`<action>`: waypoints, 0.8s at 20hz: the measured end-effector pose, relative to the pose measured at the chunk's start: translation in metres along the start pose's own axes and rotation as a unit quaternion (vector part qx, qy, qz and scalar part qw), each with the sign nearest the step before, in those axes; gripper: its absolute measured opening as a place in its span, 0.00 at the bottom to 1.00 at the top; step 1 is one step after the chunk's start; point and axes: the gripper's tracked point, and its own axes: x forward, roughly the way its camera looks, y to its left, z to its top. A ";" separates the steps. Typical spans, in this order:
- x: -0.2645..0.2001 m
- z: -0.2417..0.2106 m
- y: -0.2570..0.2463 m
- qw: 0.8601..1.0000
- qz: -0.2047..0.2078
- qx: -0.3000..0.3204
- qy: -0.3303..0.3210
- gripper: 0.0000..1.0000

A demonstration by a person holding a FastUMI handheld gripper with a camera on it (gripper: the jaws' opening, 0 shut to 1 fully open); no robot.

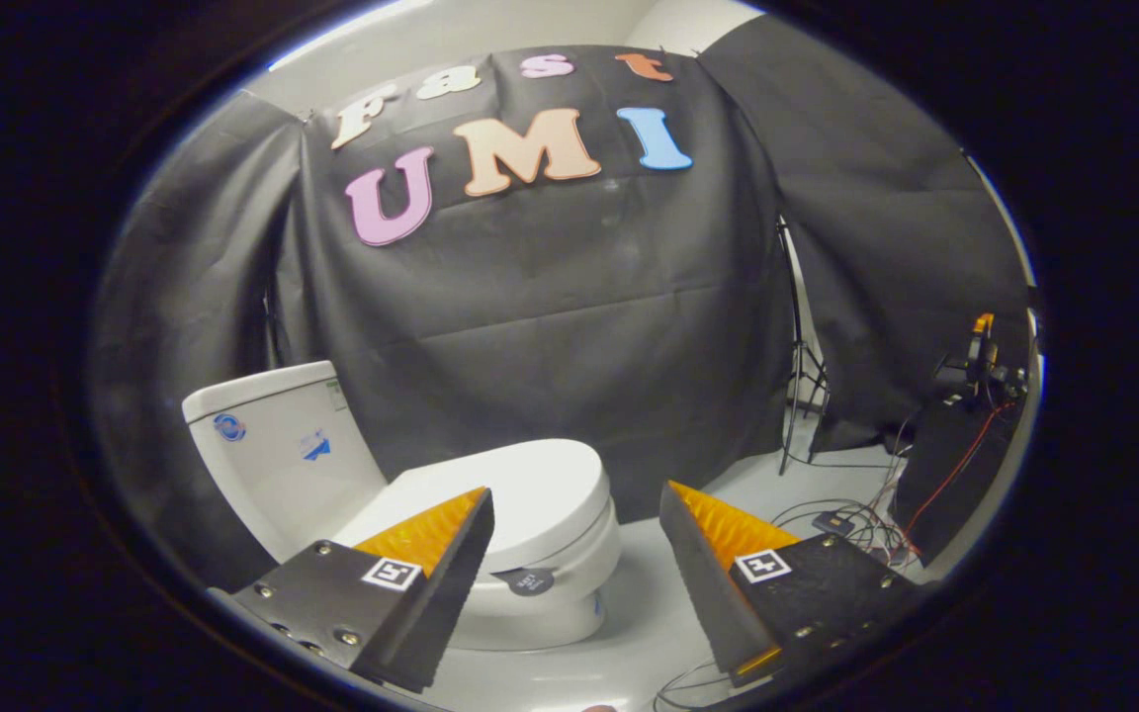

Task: Open the toilet lid.

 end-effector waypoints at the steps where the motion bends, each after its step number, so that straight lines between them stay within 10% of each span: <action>1: 0.002 0.000 0.000 1.000 0.000 0.005 0.000 0.99; 16: 0.078 -0.094 0.019 0.980 0.012 0.122 0.155 0.99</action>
